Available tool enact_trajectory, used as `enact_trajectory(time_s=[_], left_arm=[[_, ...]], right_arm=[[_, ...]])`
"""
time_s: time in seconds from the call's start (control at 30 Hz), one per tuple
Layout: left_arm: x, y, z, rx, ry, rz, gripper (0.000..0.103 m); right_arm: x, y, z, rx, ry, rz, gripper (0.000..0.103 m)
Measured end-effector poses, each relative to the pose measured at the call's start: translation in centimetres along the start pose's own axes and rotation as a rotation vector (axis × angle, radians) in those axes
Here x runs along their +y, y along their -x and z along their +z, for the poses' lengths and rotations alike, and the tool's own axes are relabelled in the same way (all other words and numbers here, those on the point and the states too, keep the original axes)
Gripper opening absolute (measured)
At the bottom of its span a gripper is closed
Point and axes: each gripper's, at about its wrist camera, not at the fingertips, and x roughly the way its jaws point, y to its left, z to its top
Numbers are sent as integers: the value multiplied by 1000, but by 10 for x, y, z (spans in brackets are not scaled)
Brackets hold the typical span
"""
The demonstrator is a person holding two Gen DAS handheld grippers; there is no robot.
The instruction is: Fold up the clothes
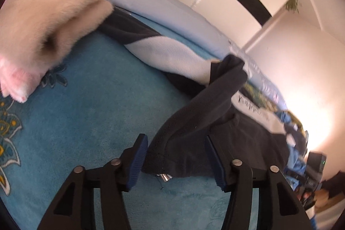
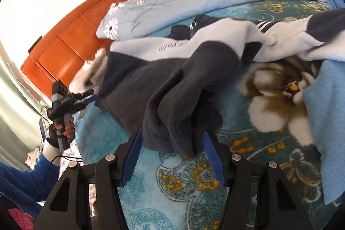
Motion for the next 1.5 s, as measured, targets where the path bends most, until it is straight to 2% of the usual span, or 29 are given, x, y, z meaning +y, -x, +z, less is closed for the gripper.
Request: enact_trajectory(time_s=[0.13, 0.17, 0.2, 0.23, 0.3, 0.33, 0.4, 0.5, 0.6, 0.63, 0.67, 0.73, 0.87, 0.93, 1.0, 1.07, 1.2, 1.3, 1.5], left_arm=[[-8, -19, -1, 55, -43, 31, 59], [-10, -22, -2, 65, -44, 40, 57], [-13, -25, -3, 75, -45, 50, 37], [-15, -28, -4, 85, -46, 59, 23], [-17, -22, 0, 84, -4, 47, 20], [-19, -13, 3, 70, 30, 11, 19], [-28, 21, 11, 12, 79, -124, 19], [-50, 77, 15, -54, 75, -303, 19], [-55, 114, 6, -66, 84, -410, 19], [-53, 120, 1, -65, 90, -416, 19], [-50, 120, -7, -61, 94, -384, 19], [-32, 106, -26, -18, 131, -305, 20], [5, 65, -69, 93, 255, -196, 19], [17, 60, -85, 96, 298, -180, 19], [24, 61, -93, 83, 329, -192, 19], [29, 64, -97, 69, 340, -200, 20], [27, 62, -99, 69, 328, -184, 21], [27, 58, -102, 72, 339, -182, 21], [26, 46, -102, 83, 352, -159, 23]], right_arm=[[0, -12, 4, 7, -28, -6, 59], [-1, -14, 4, 11, -39, -5, 48], [-1, -15, 5, 14, -50, -4, 27], [-1, -15, 6, 22, -66, 1, 16], [0, -13, 9, 40, -100, 14, 14], [2, -7, 12, 34, -109, 24, 14], [13, 25, 23, -31, -124, 70, 13], [32, 77, 39, -133, -150, 148, 13], [36, 117, 43, -162, -227, 217, 13], [34, 124, 41, -157, -261, 242, 13], [31, 125, 40, -145, -277, 240, 13], [18, 111, 30, -83, -302, 155, 14], [-17, 50, -2, 76, -423, 79, 17], [-31, 36, -15, 103, -463, 77, 18], [-36, 36, -22, 97, -468, 84, 29], [-32, 47, -29, 71, -408, 79, 36], [-30, 55, -43, 57, -269, -4, 38], [-33, 56, -59, 35, -185, -4, 45], [-11, 70, -83, 5, 22, -32, 45]])
